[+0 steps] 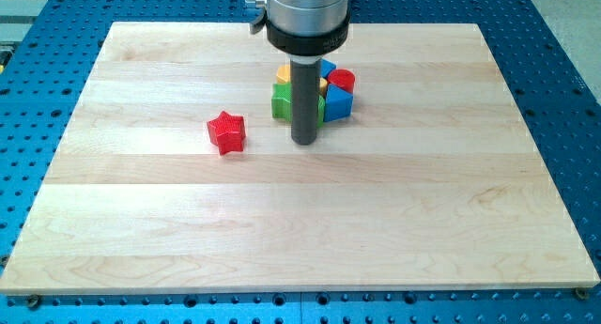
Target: Place the red star at the top left of the green star
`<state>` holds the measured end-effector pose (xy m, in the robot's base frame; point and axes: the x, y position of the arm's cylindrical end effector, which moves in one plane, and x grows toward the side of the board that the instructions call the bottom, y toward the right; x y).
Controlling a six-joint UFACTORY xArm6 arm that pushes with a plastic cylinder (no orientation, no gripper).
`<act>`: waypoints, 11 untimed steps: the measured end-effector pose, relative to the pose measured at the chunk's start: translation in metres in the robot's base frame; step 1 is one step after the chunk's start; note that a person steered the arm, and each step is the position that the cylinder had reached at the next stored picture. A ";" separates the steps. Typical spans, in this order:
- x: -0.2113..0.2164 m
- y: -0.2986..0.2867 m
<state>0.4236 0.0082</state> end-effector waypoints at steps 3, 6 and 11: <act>0.056 -0.109; 0.029 -0.110; -0.062 -0.071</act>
